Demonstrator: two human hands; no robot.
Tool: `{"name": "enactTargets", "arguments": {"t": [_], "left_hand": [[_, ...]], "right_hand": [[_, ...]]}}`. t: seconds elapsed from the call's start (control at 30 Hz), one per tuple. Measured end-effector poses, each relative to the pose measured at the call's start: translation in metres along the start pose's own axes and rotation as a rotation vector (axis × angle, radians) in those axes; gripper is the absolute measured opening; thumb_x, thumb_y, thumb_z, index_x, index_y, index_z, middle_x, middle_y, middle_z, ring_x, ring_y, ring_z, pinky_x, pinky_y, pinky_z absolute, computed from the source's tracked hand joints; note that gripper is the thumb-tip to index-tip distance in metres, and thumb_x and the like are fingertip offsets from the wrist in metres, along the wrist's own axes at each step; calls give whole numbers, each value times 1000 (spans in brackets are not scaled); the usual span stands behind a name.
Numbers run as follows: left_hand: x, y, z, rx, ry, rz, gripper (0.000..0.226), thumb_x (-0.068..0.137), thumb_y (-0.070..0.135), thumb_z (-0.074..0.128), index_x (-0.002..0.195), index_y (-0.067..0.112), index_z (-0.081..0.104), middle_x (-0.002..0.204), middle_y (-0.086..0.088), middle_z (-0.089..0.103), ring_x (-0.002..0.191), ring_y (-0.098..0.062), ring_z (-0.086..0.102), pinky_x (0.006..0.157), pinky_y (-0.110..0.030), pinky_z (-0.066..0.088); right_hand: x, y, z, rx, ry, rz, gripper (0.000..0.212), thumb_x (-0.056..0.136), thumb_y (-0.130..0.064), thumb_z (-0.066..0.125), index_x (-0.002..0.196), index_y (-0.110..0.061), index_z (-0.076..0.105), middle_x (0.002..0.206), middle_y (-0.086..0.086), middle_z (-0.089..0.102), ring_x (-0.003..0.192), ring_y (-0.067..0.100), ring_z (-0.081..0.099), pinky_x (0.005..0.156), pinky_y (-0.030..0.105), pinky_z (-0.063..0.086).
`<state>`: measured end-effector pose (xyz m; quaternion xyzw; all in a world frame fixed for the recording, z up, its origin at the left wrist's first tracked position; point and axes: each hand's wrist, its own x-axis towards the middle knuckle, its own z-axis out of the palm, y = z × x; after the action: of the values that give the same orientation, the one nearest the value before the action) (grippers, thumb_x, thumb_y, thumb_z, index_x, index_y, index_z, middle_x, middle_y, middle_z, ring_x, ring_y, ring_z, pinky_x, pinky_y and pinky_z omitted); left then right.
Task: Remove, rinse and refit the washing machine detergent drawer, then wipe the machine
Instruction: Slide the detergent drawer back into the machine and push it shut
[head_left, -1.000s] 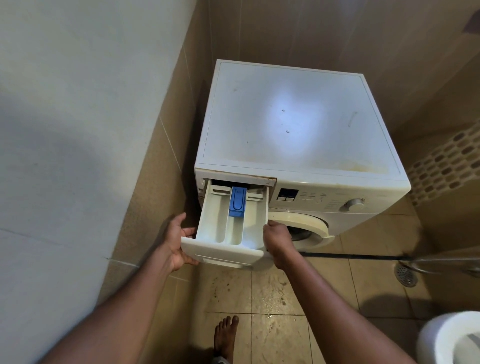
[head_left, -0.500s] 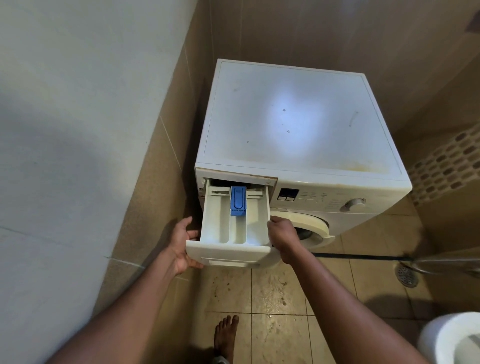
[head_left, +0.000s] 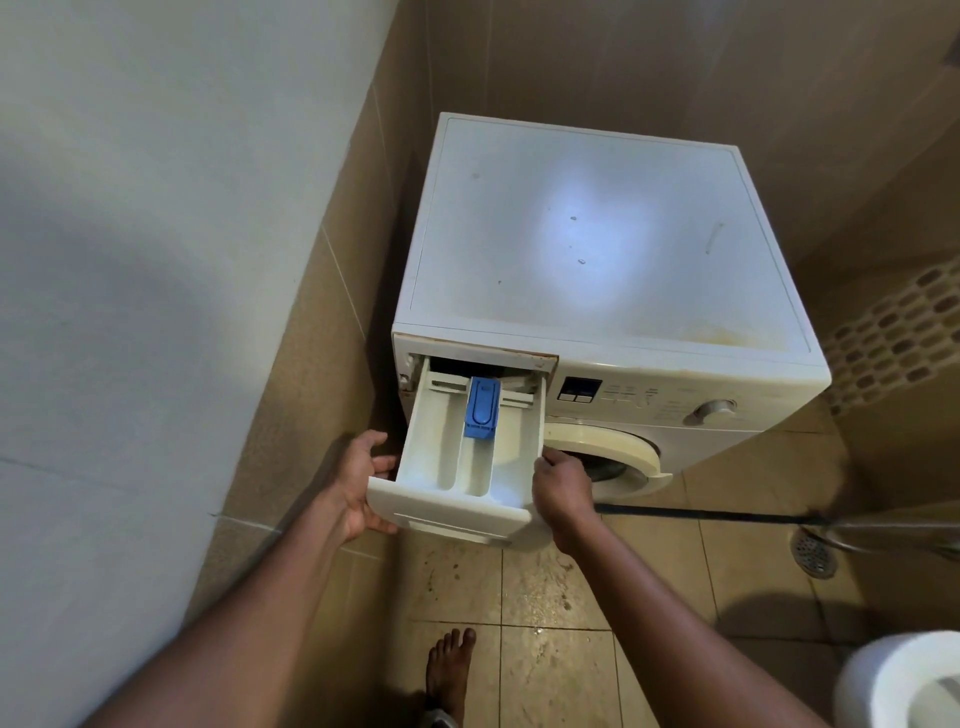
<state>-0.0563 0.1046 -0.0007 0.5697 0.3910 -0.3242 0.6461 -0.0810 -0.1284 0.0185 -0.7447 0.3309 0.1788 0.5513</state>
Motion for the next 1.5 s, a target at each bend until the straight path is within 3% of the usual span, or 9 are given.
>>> {"name": "enactTargets", "arguments": {"t": [0.3, 0.4, 0.6, 0.7, 0.87, 1.03, 1.27, 1.4, 1.5], "left_hand": [[0, -3, -3, -77, -9, -12, 62, 89, 58, 40, 123, 8, 55, 119, -25, 63, 104, -47, 61, 97, -59, 44], [-3, -1, -1, -88, -7, 7, 61, 90, 58, 39, 117, 6, 59, 114, -25, 65, 91, -42, 62, 89, -53, 46], [-1, 0, -7, -153, 25, 38, 68, 86, 60, 41, 124, 6, 58, 118, -23, 66, 101, -48, 62, 77, -54, 51], [-1, -1, -7, -176, 35, 54, 72, 83, 65, 42, 120, 6, 59, 116, -23, 66, 104, -49, 62, 77, -54, 52], [-8, -10, -6, -179, -1, 92, 77, 74, 62, 55, 124, 3, 58, 118, -25, 62, 100, -45, 61, 80, -54, 51], [-16, -32, -1, -154, -104, 148, 65, 79, 47, 57, 121, -2, 62, 102, -21, 67, 91, -38, 58, 79, -45, 45], [-21, -15, 5, -110, -55, 205, 67, 71, 54, 59, 122, 11, 61, 120, -22, 63, 95, -38, 58, 77, -48, 46], [-21, -20, 2, -89, -36, 199, 59, 71, 41, 59, 116, 3, 62, 106, -20, 64, 85, -35, 60, 73, -44, 47], [-22, -22, 2, -99, -11, 198, 47, 73, 36, 56, 106, 3, 64, 101, -21, 62, 82, -35, 59, 72, -43, 46]], "right_hand": [[5, -12, 0, -84, 27, -28, 27, 103, -14, 41, 122, -9, 60, 118, 10, 62, 98, 21, 56, 66, 26, 40], [6, -12, 1, -92, 37, -15, 26, 103, -15, 43, 121, -8, 60, 118, 11, 62, 99, 22, 57, 74, 30, 42], [5, -9, 7, -155, 52, -69, 29, 103, -12, 41, 122, -7, 62, 115, 11, 63, 90, 18, 57, 58, 21, 38], [6, -11, 8, -149, 59, -58, 30, 103, -12, 41, 127, -7, 58, 119, 12, 62, 80, 14, 54, 62, 23, 41], [4, -13, 5, -248, 57, -107, 31, 103, -10, 39, 125, -7, 60, 121, 9, 61, 94, 18, 59, 74, 27, 45], [5, -9, -4, -272, 42, -139, 29, 103, -16, 40, 118, -13, 64, 110, 7, 65, 88, 19, 61, 71, 31, 50], [3, -9, -7, -162, 57, -106, 30, 104, -15, 40, 123, -11, 62, 109, 4, 60, 88, 15, 55, 63, 25, 40], [4, -9, -7, -201, 30, -130, 29, 104, -16, 40, 121, -11, 62, 108, 4, 62, 89, 17, 57, 73, 30, 45], [6, -9, -4, -208, 30, -129, 27, 104, -16, 41, 115, -11, 65, 103, 5, 64, 85, 17, 57, 64, 26, 43]]}}
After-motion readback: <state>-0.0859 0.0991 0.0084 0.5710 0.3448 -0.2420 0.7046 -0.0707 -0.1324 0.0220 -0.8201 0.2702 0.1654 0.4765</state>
